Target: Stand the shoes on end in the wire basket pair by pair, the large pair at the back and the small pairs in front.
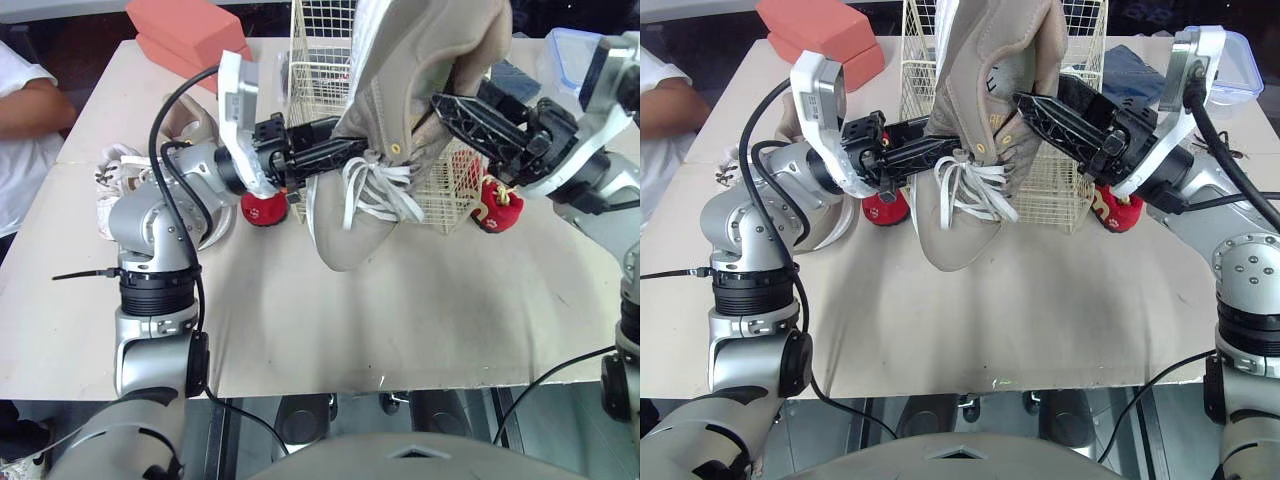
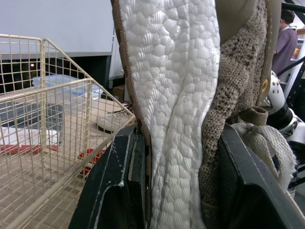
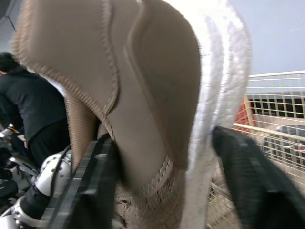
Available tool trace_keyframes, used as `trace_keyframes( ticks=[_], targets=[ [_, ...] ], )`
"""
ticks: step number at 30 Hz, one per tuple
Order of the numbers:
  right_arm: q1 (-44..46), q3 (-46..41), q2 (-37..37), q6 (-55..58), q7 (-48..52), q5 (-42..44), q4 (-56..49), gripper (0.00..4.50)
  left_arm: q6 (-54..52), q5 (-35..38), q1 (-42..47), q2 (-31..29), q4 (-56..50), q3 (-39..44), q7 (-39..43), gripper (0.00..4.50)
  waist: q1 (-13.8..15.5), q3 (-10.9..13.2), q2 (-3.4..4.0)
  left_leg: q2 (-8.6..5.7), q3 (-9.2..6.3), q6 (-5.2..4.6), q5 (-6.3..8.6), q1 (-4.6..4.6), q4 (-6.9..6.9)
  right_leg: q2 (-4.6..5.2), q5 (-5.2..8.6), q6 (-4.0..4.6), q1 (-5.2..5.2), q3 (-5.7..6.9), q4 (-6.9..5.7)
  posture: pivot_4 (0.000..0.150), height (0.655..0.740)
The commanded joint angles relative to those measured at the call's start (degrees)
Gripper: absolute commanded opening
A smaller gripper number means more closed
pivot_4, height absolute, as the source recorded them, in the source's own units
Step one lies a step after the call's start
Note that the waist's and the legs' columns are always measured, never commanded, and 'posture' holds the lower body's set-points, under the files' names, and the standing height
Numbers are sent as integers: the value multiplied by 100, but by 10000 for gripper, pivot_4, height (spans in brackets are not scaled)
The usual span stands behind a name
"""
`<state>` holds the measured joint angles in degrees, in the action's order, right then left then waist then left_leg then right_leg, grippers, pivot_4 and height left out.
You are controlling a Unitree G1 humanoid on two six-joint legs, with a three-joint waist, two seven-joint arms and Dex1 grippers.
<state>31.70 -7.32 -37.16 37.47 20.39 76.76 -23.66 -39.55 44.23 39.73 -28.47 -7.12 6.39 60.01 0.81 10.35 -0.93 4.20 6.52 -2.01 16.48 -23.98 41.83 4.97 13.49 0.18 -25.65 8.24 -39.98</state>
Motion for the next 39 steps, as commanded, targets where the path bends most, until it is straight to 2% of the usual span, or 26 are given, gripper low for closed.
trace_keyframes(
  ticks=[1,4,5,8,13,18,20,25,31,39],
  targets=[
    [138,-53,141,70,79,-13,-172,10993,57,168,12,-6,-213,53,27,13805,0,0,0,0,0,0,0,0,-1,0,0,0,0,1,1,1500,6860],
    [150,-90,245,101,78,-115,-151,941,-20,262,-21,-23,-263,49,82,13784,-2,0,0,0,0,0,0,0,-4,0,0,0,-1,0,2,1500,6860],
    [155,-104,279,108,71,-148,-150,0,-21,255,-28,-25,-273,53,56,13779,-1,0,0,0,1,0,0,0,-4,0,0,0,-1,0,2,1500,6860],
    [153,-140,353,117,53,-233,-159,0,61,44,-10,19,-214,47,-249,13769,-2,0,0,0,0,0,0,0,-5,-1,0,0,-1,1,3,1500,6860],
    [103,-193,448,112,6,-372,-198,0,-402,337,11,-102,-202,143,-398,13769,-4,0,0,0,0,0,0,0,-6,0,0,0,-1,0,4,1500,6860],
    [90,-246,510,145,-10,-468,-213,0,-441,611,-54,-168,-333,242,-201,37957,-5,0,0,1,0,0,0,0,-9,0,0,0,-2,0,5,1500,6860],
    [85,-285,503,150,-17,-480,-230,0,-330,599,-90,-172,-378,300,-235,44100,-6,0,0,1,0,0,0,1,-9,0,0,0,-2,0,5,1500,6860],
    [237,-514,401,158,-159,-335,-292,0,-296,849,-199,-460,-574,628,-129,44100,-12,0,1,1,1,0,0,0,-12,-1,0,0,-3,-1,7,1500,6860],
    [869,-866,329,51,-537,-254,-79,0,-154,927,-240,-753,-767,994,-309,44100,-10,0,1,0,2,1,0,4,-18,0,0,0,-3,-2,8,1500,6860],
    [2332,-992,707,-1006,-1061,-1763,941,0,23,761,-258,-856,-1016,1154,-876,44100,-10,0,1,-1,3,1,0,3,-25,1,0,0,-3,-1,12,1500,6860]
  ],
)
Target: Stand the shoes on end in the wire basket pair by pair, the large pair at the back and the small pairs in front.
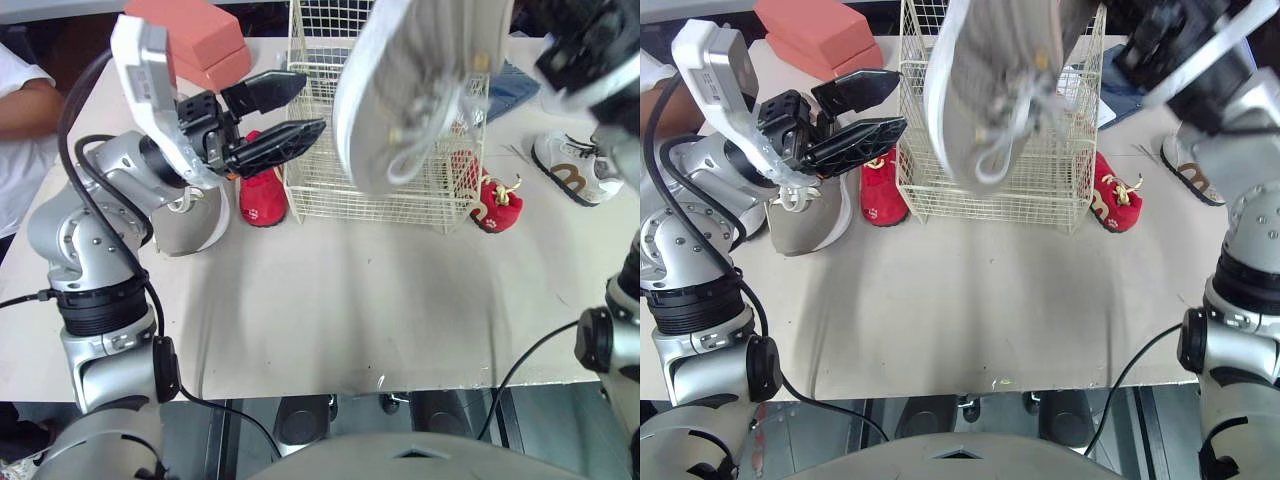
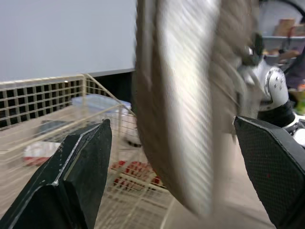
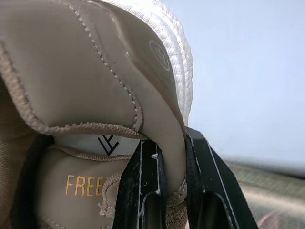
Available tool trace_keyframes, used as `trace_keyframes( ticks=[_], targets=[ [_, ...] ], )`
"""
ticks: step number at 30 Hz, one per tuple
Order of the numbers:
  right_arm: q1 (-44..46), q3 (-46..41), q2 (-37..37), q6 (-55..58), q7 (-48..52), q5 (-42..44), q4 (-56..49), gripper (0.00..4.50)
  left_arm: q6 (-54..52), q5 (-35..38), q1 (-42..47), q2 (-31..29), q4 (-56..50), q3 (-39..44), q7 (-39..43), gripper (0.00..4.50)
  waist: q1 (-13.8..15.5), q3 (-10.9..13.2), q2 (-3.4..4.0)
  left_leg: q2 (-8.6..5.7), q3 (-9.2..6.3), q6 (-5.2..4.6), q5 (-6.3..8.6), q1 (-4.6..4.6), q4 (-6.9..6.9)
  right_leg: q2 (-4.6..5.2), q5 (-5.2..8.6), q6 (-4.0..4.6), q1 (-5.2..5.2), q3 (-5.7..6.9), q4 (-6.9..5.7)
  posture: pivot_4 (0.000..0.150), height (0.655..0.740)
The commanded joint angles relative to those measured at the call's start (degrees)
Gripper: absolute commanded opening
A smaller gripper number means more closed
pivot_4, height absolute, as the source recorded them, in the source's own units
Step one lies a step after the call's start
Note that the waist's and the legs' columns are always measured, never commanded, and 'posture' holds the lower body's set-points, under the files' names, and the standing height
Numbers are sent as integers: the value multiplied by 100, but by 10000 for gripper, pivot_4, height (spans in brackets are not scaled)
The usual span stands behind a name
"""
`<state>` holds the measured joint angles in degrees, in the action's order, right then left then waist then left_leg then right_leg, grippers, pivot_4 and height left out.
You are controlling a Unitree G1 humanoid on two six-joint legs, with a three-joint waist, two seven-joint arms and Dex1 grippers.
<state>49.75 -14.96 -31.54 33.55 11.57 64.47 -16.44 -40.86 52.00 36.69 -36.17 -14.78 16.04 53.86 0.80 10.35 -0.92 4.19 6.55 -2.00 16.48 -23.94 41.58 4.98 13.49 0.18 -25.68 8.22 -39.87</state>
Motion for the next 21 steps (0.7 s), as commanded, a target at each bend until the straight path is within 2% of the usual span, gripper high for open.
trace_keyframes(
  ticks=[1,9,16,21],
  targets=[
    [711,-202,202,-831,-225,-844,410,0,175,-96,36,-99,-300,178,-402,44100,-10,0,0,0,3,0,0,0,-1,0,0,0,-4,-4,-1,1500,6860],
    [1305,-2,414,-1915,-325,-2627,1321,0,213,-156,-114,-196,-695,335,-1119,44100,-21,0,1,1,15,2,-1,1,-19,3,0,0,-15,-11,0,1500,6860],
    [1165,379,391,-2136,-20,-3609,1569,0,166,-201,-428,-577,-945,391,-1248,44100,-39,2,3,1,17,3,-2,1,-20,3,0,0,-19,-13,-3,1500,6860],
    [944,611,646,-1902,20,-3862,1470,0,114,-51,-688,-784,-1089,504,-1237,44100,-120,2,3,1,18,3,-2,1,-21,4,0,0,-20,-15,-3,1500,6860]
  ],
)
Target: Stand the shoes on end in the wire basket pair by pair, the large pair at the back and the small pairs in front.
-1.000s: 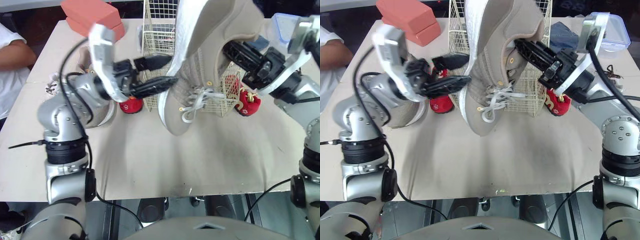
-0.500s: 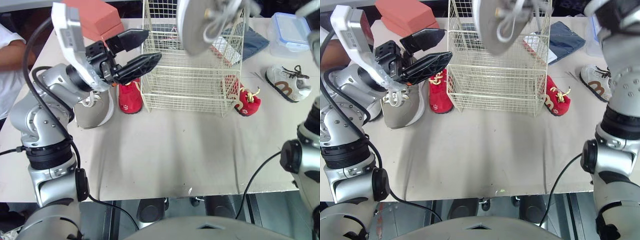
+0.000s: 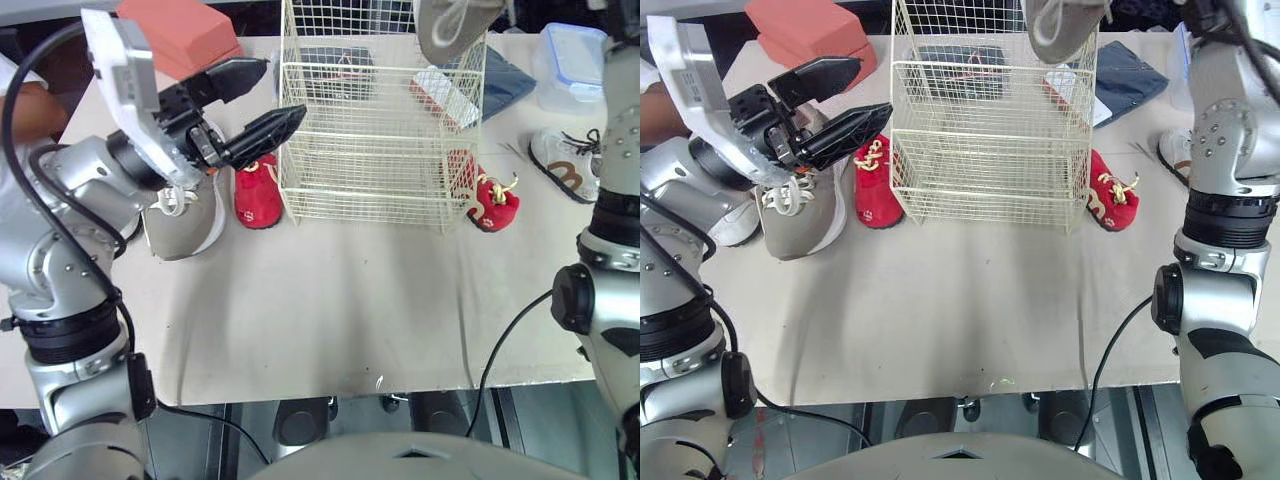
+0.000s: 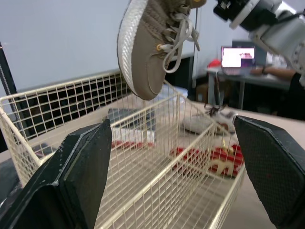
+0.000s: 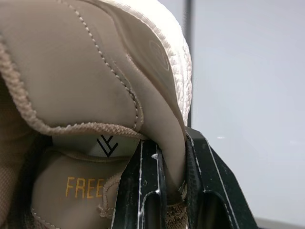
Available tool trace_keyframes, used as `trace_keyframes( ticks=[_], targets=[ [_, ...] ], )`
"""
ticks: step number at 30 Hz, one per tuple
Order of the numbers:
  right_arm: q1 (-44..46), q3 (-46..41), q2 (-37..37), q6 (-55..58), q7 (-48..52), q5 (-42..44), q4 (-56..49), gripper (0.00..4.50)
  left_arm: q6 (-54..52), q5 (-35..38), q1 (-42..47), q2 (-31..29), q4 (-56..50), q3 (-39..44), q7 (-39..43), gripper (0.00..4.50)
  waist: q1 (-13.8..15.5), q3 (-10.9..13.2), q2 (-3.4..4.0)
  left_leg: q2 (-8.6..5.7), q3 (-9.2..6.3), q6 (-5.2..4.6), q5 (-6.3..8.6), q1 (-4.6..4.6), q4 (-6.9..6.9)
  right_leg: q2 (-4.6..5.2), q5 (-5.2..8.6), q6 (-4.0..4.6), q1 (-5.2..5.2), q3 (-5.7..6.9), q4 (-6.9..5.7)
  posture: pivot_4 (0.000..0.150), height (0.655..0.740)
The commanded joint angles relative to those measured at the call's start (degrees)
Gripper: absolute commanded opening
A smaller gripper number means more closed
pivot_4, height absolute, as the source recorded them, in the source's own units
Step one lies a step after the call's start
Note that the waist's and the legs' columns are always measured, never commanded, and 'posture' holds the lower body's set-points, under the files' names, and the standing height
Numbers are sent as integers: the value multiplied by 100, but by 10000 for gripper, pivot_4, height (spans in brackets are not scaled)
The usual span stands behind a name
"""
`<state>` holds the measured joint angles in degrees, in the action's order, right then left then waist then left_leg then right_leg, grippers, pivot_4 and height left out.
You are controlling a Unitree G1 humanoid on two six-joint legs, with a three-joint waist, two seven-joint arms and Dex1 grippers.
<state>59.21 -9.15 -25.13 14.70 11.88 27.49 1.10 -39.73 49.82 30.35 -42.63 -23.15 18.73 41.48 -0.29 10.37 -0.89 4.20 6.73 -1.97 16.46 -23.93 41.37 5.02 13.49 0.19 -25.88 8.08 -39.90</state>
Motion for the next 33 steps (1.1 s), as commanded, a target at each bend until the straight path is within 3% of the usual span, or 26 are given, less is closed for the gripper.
trace_keyframes(
  ticks=[1,10,18,28,31,33],
  targets=[
    [-63,74,29,41,-14,-239,-287,0,-3,195,-105,-158,-279,253,9,44100,-23,0,0,0,0,0,0,0,0,0,0,0,0,0,0,1500,6860],
    [-689,537,-100,1565,-324,-960,-595,0,-28,299,-289,-352,-330,376,-30,44100,4,-2,-1,-1,-5,0,0,0,0,3,0,0,3,4,1,1500,6860],
    [-901,488,111,2897,-633,-953,-878,0,-2,262,-368,-416,-310,344,0,44100,89,-8,-9,-2,-9,0,0,2,1,2,0,0,8,9,2,1500,6860],
    [-1057,435,171,2909,-600,-1154,-962,0,87,159,-410,-458,-187,319,158,44100,108,-16,-21,-2,-11,0,0,3,0,1,1,0,11,11,3,1500,6860],
    [-1004,406,139,2670,-520,-1236,-952,11090,141,106,-414,-472,-123,299,229,45000,105,-16,-21,-3,-14,0,0,1,0,1,1,0,11,15,5,1500,6860],
    [-976,392,125,2465,-449,-1299,-941,23635,173,74,-426,-486,-90,283,288,45000,92,-15,-20,-3,-9,0,0,1,0,1,1,0,10,11,6,1500,6860]
  ],
)
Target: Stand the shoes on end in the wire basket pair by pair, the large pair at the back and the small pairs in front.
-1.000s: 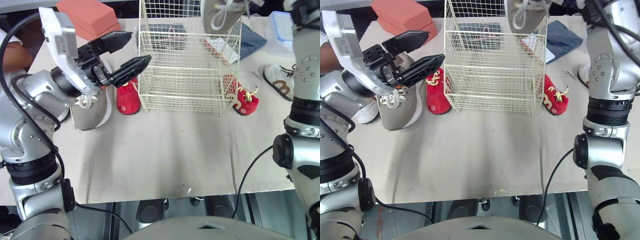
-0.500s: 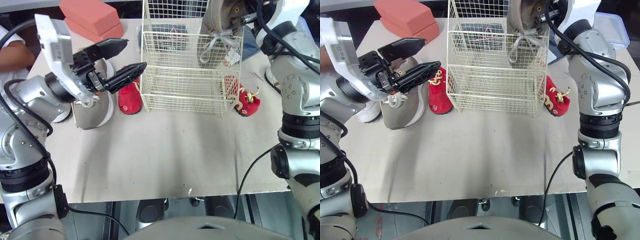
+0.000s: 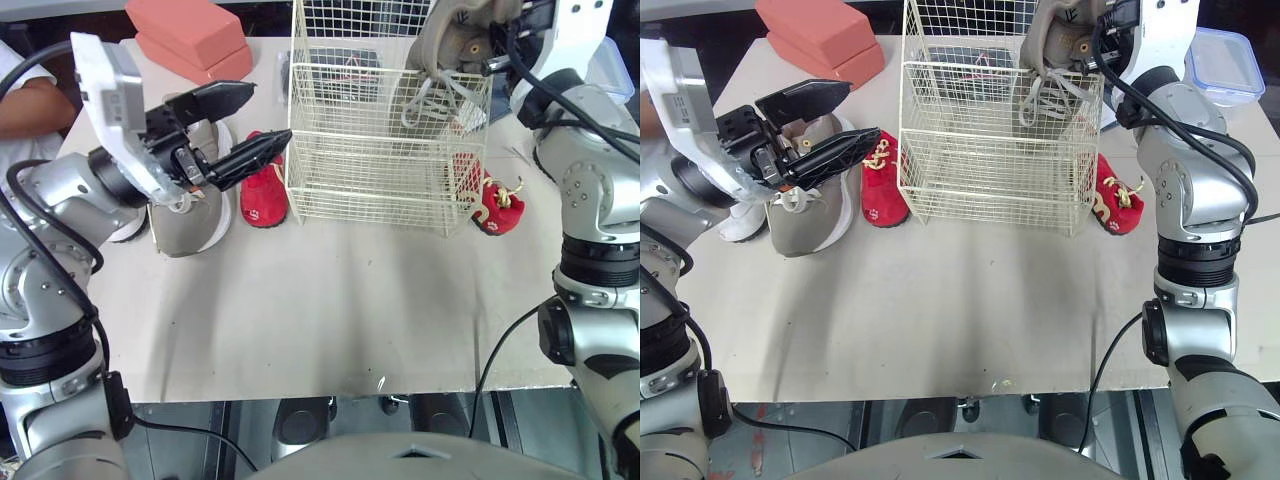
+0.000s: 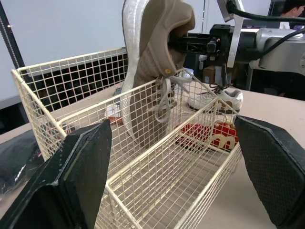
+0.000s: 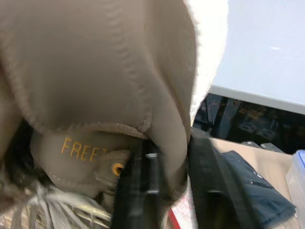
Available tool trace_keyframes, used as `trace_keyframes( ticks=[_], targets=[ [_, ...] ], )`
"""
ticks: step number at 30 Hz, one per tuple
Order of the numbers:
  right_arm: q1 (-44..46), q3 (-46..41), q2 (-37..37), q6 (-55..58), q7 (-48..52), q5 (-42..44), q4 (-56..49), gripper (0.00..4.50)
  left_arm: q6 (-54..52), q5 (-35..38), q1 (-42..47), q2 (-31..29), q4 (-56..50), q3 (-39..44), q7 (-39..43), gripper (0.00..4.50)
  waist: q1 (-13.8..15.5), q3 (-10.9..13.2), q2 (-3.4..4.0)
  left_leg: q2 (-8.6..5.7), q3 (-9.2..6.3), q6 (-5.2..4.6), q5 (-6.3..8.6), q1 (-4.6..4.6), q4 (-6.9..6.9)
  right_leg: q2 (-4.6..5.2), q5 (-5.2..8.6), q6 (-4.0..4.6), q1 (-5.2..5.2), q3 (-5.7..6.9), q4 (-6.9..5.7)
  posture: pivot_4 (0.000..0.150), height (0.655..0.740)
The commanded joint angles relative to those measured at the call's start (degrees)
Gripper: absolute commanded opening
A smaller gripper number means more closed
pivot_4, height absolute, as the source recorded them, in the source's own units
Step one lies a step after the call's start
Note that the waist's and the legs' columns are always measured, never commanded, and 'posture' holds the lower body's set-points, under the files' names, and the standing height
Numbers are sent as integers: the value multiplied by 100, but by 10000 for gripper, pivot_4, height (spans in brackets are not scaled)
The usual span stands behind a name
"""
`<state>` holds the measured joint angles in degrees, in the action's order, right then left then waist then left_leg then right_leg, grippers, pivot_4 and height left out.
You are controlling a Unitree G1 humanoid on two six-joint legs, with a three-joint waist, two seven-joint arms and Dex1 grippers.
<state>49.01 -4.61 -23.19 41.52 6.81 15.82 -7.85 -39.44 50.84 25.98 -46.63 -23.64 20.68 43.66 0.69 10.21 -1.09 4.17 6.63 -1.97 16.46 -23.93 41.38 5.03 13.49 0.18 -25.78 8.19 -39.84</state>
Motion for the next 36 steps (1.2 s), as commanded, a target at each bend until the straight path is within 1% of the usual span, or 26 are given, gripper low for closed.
trace_keyframes(
  ticks=[1,3,5,6,11,17,21,25,29,33,36],
  targets=[
    [50,-64,-92,-297,91,-172,-43,25886,160,-49,6,-89,-24,84,95,45000,-11,0,0,0,0,0,0,0,0,0,0,0,0,0,0,1500,6860],
    [51,-103,-126,-435,155,-213,-28,34043,183,-79,3,-92,1,79,121,45000,-23,1,2,1,0,0,0,1,0,-1,0,0,-2,-1,-2,1500,6860],
    [38,-184,-200,-556,249,-227,-26,43738,209,-103,-8,-97,25,77,146,45000,-28,2,3,1,0,1,0,1,0,-2,0,0,-2,-1,-3,1500,6860],
    [27,-232,-250,-611,294,-224,-40,44477,219,-111,-15,-99,33,77,153,45000,-30,2,4,1,0,1,0,1,0,-2,0,0,-3,-1,-3,1500,6860],
    [14,-440,-483,-720,550,-113,-235,44477,254,-142,0,-63,59,89,138,45000,-14,3,4,1,0,1,0,1,-1,-2,0,-1,-3,-2,-1,1500,6860],
    [-110,-695,-825,-465,1147,403,-708,44477,319,-148,3,-2,125,146,76,45000,4,6,7,1,-1,0,0,-1,-1,-1,0,0,-3,-1,0,1500,6860],
    [-354,-931,-1114,-112,1685,998,-1084,44477,391,-164,-79,-10,250,261,58,45000,-3,6,7,1,0,0,0,-1,-3,-1,0,0,-3,-1,3,1500,6860],
    [-693,-1460,-1269,268,2137,1923,-1450,44477,581,-268,-228,21,565,519,18,45000,-10,6,7,2,-1,0,0,2,-4,-3,1,-1,-3,0,0,1500,6860],
    [-1096,-1481,-1252,533,2456,2673,-1927,44477,726,-351,-309,74,922,733,-76,45000,-12,6,7,3,-1,0,0,4,-5,-4,1,-1,-3,-1,0,1500,6860],
    [-1744,-1215,-1007,502,2715,3302,-2525,44477,955,-595,-417,117,1498,861,-127,45000,-14,6,7,3,-1,0,0,5,-10,-4,1,0,-3,-2,2,1500,6860],
    [-2416,-875,-666,-217,2895,3019,-2895,44477,1317,-1057,-509,49,2175,875,-159,45000,2,4,3,3,-2,0,0,5,-10,-3,1,-1,-2,0,3,1500,6860]
  ],
)
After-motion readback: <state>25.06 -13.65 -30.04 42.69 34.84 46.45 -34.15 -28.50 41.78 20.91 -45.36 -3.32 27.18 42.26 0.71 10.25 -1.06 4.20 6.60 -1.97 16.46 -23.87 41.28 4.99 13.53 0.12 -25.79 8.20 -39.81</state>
